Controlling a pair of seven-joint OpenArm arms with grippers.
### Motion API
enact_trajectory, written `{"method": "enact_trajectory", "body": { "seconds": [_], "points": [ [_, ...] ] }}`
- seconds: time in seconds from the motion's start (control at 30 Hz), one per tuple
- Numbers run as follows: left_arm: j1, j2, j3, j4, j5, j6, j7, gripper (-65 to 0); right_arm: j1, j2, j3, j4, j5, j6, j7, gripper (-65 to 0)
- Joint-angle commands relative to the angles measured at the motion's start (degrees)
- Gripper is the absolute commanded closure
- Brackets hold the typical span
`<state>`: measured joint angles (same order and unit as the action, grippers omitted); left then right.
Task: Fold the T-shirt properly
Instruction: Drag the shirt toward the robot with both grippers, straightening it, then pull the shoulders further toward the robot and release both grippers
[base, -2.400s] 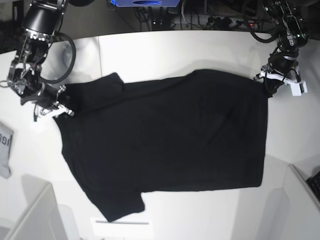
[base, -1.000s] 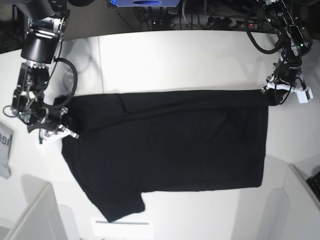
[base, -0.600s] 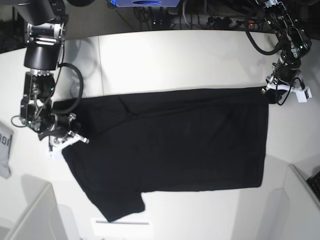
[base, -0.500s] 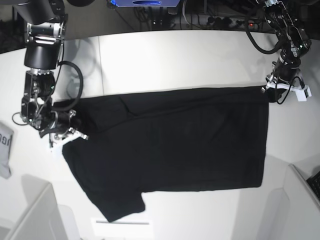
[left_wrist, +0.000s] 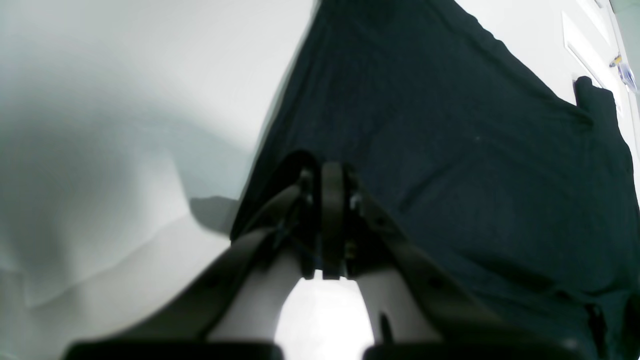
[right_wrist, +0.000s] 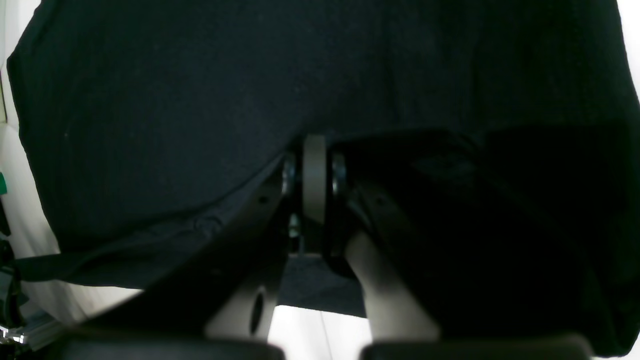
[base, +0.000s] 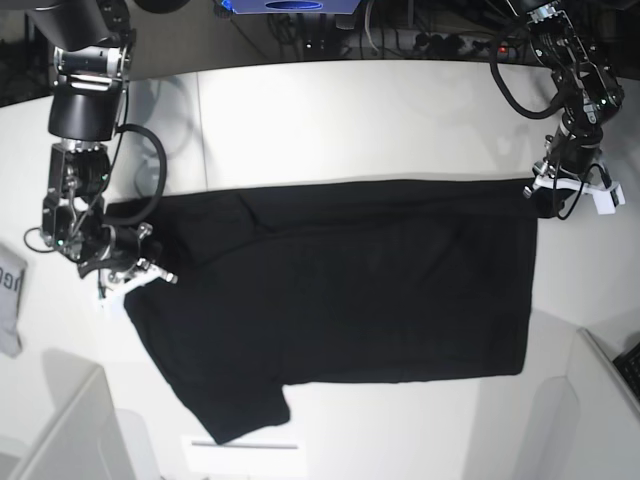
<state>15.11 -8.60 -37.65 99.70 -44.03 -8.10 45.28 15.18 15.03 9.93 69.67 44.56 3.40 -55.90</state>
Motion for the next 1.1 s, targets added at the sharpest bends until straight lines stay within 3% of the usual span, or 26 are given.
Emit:
{"method": "enact_trajectory", "body": {
  "seconds": [0.0,0.07,0.13,0.27,0.4,0.57,0.7,0.83,0.9,1.07],
  "points": [
    [-0.21,-0.76,-0.55,1.0,-0.67,-0.21,-1.28,0.0,1.39,0.75,0.48,0.88,0.85,-0.01,0.38,-2.7],
    [-0.3,-0.76,-0.64,1.0,-0.67,-0.21,-1.28,0.0,1.39,0.75,0.48,0.88,0.85,-0.1,0.65,-12.8],
    [-0.39,-0.76,-0.64,1.0,-0.76,-0.21,-1.28,0.0,1.39,0.75,0.48,1.06,0.85,-0.1,0.73,-17.6],
    [-1.71,-0.76,-0.64,0.91,-0.67,-0.21,-1.28,-23.4,1.3,0.75,0.57,1.41,0.85,-0.1,0.91,-18.0],
    [-3.38,-0.76,-0.46,1.0,-1.02,-0.21,-1.28,-35.7,0.16,0.75,4.18,2.37,0.94,-0.1,1.0,-18.2],
    [-5.05,-0.76,-0.64,0.39,-1.2,-0.21,-1.28,-36.7,-4.85,0.14,12.0,12.4,1.03,-0.19,1.09,-18.2],
    [-1.09,-0.67,-2.57,3.73,-1.29,-0.47,-1.54,-36.7,-10.74,-0.92,18.59,21.19,1.2,-0.28,0.56,-18.3],
    [3.13,1.0,-8.46,3.9,-1.29,-1.09,-1.54,-37.4,-16.19,-3.11,24.31,25.41,1.2,-3.44,0.47,-27.2],
    [5.06,1.61,-11.19,3.46,-1.11,-4.43,-1.54,-37.4,-18.83,-3.47,25.45,26.55,1.2,-4.23,0.47,-30.8],
    [6.82,1.88,-12.42,-2.43,-0.67,-11.46,-1.72,-36.9,-24.19,-8.74,28.44,27.96,1.29,-4.23,1.0,-31.4]
  ]
}}
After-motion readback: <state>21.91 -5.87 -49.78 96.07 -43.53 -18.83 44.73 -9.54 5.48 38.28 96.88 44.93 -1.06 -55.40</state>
